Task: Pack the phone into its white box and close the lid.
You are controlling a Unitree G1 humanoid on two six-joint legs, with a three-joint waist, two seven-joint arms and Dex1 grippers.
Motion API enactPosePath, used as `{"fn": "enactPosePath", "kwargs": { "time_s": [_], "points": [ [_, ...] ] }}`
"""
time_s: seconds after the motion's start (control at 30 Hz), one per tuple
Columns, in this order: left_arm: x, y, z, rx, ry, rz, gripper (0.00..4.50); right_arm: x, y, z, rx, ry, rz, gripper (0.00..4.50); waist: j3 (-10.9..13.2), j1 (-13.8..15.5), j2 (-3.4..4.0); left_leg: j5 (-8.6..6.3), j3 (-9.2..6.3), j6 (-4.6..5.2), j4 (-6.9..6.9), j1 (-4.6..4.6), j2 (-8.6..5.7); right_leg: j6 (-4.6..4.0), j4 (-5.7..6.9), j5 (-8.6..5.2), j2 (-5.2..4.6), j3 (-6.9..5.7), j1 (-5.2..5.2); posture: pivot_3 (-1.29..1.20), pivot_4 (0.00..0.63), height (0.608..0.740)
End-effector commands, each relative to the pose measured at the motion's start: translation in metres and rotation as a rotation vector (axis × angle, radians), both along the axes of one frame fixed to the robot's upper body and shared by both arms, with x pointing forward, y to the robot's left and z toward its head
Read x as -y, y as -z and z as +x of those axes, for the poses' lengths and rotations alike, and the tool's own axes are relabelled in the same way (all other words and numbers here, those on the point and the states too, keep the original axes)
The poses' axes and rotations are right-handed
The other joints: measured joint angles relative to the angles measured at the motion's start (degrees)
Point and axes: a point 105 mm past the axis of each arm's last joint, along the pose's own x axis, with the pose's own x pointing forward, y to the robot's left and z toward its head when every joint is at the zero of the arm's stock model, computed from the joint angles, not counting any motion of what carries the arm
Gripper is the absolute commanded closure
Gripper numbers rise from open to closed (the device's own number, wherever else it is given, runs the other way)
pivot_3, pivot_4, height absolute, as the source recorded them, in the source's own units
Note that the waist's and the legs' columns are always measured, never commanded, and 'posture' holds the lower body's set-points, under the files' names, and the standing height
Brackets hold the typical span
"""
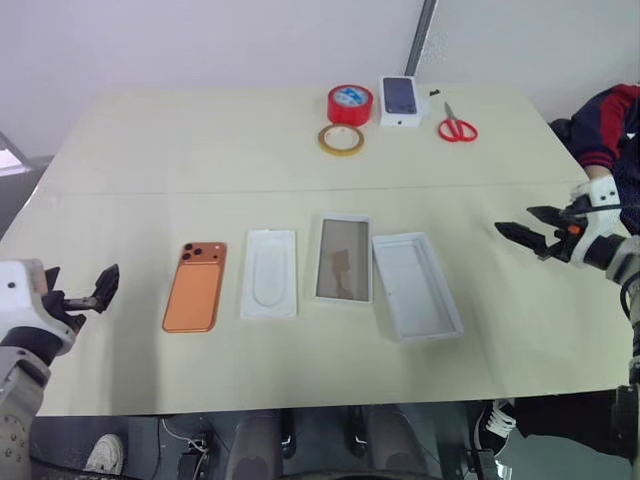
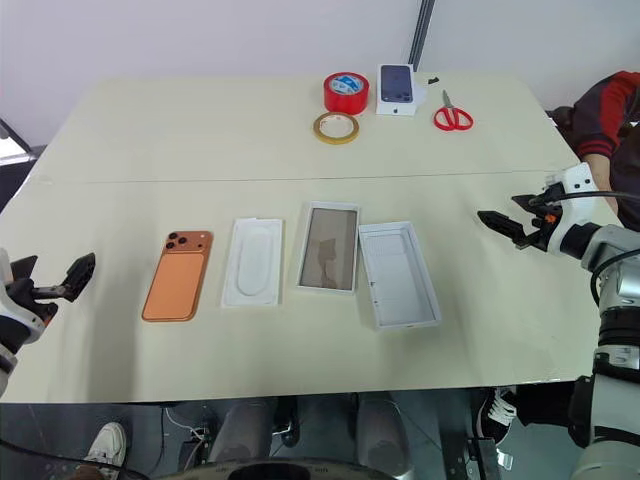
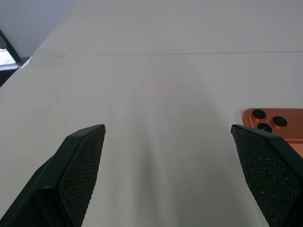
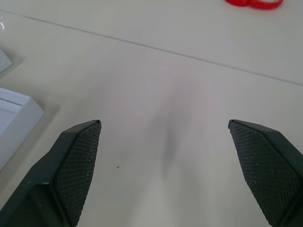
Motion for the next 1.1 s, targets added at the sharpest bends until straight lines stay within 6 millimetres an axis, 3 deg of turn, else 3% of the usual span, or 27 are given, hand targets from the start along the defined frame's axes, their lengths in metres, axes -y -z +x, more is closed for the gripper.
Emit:
{"fn": "enactPosePath", "kwargs": {
  "time_s": [0.03, 0.37, 0.57, 0.73, 0.83, 0.97, 1.1],
  "points": [
    [0.005, -0.009, 0.001, 0.030, 0.016, 0.023, 0.04, -0.005, -0.014, 0.005, 0.054, -0.021, -0.018, 0.00, 0.0, 0.0, 0.00, 0.00, 0.00, 0.00, 0.00, 0.00, 0.00, 0.00, 0.00, 0.00, 0.00, 0.00, 0.00, 0.00, 0.150, 0.736],
    [0.020, -0.012, 0.005, 0.030, 0.089, 0.007, 0.04, -0.038, -0.016, 0.013, 0.080, -0.124, -0.070, 0.00, 0.0, 0.1, 0.00, 0.01, -0.01, 0.02, 0.04, 0.00, 0.00, 0.01, 0.03, 0.00, 0.01, -0.01, 0.03, 0.00, 0.150, 0.736],
    [0.078, -0.015, 0.027, 0.024, 0.309, -0.048, 0.04, -0.093, -0.018, 0.011, 0.108, -0.294, -0.148, 0.00, 0.0, 0.3, -0.01, 0.01, -0.07, 0.01, 0.11, 0.02, 0.00, 0.01, 0.10, 0.01, 0.03, -0.05, 0.12, 0.00, 0.150, 0.736],
    [0.131, -0.002, 0.043, -0.072, 0.481, -0.122, 0.04, -0.144, -0.021, -0.008, 0.112, -0.462, -0.184, 0.00, 0.0, 0.4, -0.01, 0.11, -0.05, 0.17, 0.08, 0.02, 0.00, 0.08, 0.10, -0.01, 0.05, -0.05, 0.12, 0.00, 0.150, 0.736],
    [0.152, 0.005, 0.046, -0.165, 0.550, -0.143, 0.04, -0.169, -0.027, -0.021, 0.115, -0.545, -0.180, 0.00, 0.0, 0.4, -0.04, 0.12, -0.09, 0.18, 0.20, 0.01, 0.00, 0.08, 0.19, 0.00, 0.08, -0.06, 0.15, 0.00, 0.150, 0.736],
    [0.160, 0.026, 0.051, -0.361, 0.529, -0.193, 0.04, -0.195, -0.025, -0.042, 0.098, -0.648, -0.173, 0.00, 0.0, 0.3, -0.05, 0.12, -0.17, 0.18, 0.25, 0.04, 0.00, 0.10, 0.24, -0.01, 0.12, -0.10, 0.21, 0.00, 0.150, 0.736],
    [0.161, 0.024, 0.057, -0.403, 0.498, -0.312, 0.04, -0.215, -0.020, -0.057, 0.096, -0.732, -0.169, 0.00, 0.0, 0.3, -0.13, 0.12, -0.26, 0.19, 0.35, 0.01, -0.05, 0.12, 0.24, -0.02, 0.20, -0.16, 0.25, 0.00, 0.150, 0.736]
  ]
}}
